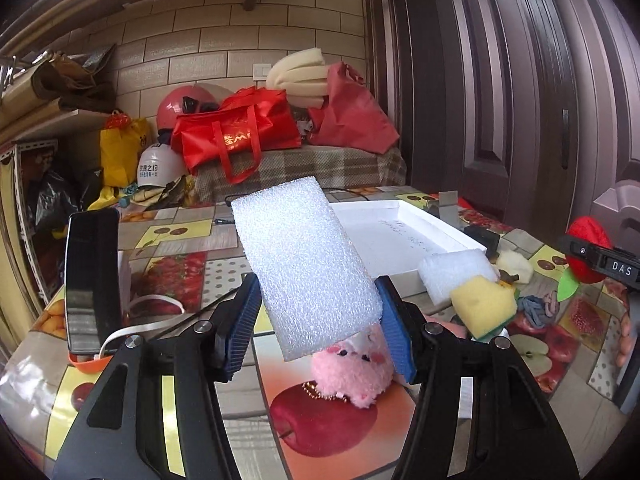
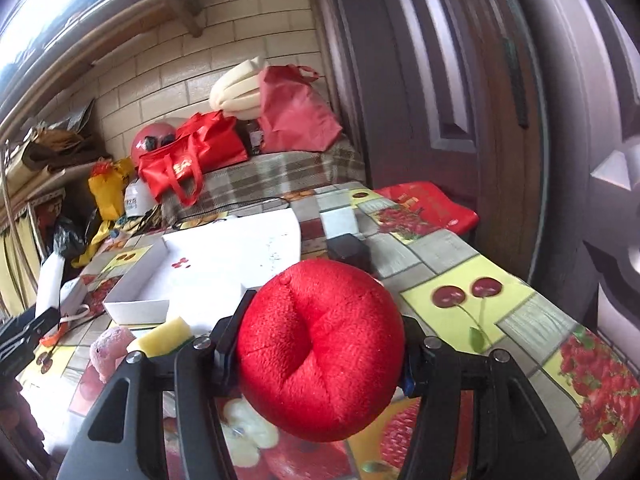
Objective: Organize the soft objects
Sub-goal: 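Lower the foam block into the box with the left gripper while the right places the red apple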
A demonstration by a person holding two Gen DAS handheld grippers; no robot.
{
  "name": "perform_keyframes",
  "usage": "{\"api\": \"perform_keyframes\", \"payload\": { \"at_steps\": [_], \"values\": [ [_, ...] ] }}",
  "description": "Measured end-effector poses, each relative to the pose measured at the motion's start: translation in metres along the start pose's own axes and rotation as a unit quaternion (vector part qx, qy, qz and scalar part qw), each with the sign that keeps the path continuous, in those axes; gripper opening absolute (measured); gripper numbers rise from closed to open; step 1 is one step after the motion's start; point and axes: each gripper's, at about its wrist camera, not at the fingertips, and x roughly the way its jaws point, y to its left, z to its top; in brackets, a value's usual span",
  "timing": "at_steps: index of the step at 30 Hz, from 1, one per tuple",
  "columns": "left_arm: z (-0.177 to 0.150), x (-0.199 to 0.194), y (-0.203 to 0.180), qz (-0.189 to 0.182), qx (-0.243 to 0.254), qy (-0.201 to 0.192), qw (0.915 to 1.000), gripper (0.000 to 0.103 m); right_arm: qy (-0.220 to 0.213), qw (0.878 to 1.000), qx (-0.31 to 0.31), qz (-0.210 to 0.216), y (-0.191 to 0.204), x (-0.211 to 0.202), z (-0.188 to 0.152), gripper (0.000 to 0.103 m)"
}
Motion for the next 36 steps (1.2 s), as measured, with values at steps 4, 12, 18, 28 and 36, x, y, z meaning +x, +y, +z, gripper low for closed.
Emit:
{"api": "perform_keyframes", "payload": {
  "at_steps": [4, 12, 18, 28, 36],
  "values": [
    [0.008, 0.019, 0.003, 0.009, -0.002, -0.006, 0.9999, 0.058, 0.004, 1.000, -0.019, -0.008, 0.013, 0.030, 0.002, 0.059],
    [0.023, 0.060, 0.017, 0.029, -0.014, -0.010, 0.9994, 0.058, -0.020, 0.999, -0.021, -0.045, 0.014, 0.075, 0.020, 0.059],
    [0.032, 0.087, 0.028, 0.036, -0.031, -0.003, 0.9989, 0.058, -0.022, 0.998, -0.012, -0.049, 0.023, 0.106, 0.032, 0.060],
    [0.041, 0.127, 0.014, -0.037, -0.004, 0.042, 0.9984, 0.058, 0.015, 0.998, -0.063, -0.011, 0.058, 0.139, 0.037, 0.060],
    [0.042, 0.147, 0.006, -0.046, 0.003, 0.087, 0.9952, 0.059, 0.075, 0.993, -0.095, 0.014, 0.068, 0.160, 0.035, 0.060]
  ]
}}
